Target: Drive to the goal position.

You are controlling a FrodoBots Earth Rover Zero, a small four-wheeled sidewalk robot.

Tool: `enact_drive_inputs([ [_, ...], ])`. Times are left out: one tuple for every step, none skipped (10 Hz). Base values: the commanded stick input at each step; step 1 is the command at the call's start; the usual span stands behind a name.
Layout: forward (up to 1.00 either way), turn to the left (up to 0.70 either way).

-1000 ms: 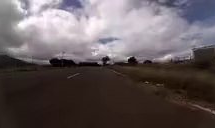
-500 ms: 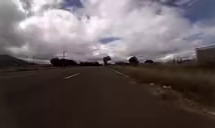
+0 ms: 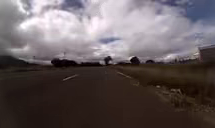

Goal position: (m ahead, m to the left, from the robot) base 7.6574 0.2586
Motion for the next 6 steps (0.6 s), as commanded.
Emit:
enact_drive_inputs([
  [0.70, 0.00],
  [0.70, 0.00],
  [0.70, 0.00],
  [0.70, 0.00],
  [0.70, 0.00],
  [0.70, 0.00],
])
